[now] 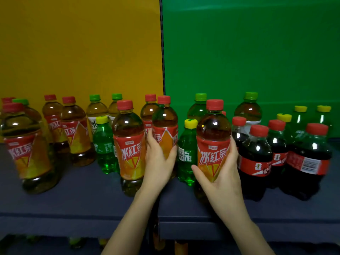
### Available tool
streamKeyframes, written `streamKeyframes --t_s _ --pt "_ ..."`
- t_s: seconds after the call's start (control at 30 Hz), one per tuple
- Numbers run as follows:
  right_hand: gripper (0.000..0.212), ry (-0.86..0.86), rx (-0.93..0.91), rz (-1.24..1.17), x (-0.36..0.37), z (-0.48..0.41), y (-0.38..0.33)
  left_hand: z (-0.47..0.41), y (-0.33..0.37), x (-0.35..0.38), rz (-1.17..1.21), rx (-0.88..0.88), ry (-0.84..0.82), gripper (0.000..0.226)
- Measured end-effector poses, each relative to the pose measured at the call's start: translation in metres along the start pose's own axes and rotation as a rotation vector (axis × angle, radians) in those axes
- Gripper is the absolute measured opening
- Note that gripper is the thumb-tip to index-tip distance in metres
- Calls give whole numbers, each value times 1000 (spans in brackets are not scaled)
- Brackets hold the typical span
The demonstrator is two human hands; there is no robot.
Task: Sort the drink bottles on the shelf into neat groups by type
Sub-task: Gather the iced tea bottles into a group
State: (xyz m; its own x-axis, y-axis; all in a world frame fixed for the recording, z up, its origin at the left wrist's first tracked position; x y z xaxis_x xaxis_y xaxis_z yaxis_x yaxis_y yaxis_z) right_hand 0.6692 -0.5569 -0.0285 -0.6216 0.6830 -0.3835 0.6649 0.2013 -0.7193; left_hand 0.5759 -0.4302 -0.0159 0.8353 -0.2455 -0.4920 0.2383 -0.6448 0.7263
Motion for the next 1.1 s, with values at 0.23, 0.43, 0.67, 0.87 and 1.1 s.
streamKeyframes --t_s 0.23,0.43,0.67,0.87,1.1 --pt "89 -53 91 -84 -1 4 6 -4 -5 -7 84 -27 -35 72" --pt "83 -84 89 -156 -4 10 -3 19 1 -10 151 -9 -1 76" --pt "86 -172 65 -237 -10 27 -22 60 32 -26 235 41 -8 71" --pt "94 -238 61 -288 8 36 -44 99 33 -74 207 41 107 77" --pt "92 -283 17 -330 65 38 -78 125 -13 -156 204 -9 246 75"
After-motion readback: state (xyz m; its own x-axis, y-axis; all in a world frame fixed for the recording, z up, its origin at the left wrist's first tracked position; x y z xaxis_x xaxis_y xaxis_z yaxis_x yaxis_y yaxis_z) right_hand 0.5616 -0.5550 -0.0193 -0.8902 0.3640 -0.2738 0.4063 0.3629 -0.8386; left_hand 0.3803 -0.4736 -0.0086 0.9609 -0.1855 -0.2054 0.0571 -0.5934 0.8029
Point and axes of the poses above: each hand's wrist, its own z-axis away from the middle knuckle, its own x-axis out of the palm, y = z × x, the point moved 2 cm from there along -z, towards the middle knuckle, and after that the axes turned 12 degrees about -y, right-handed, at the moved point
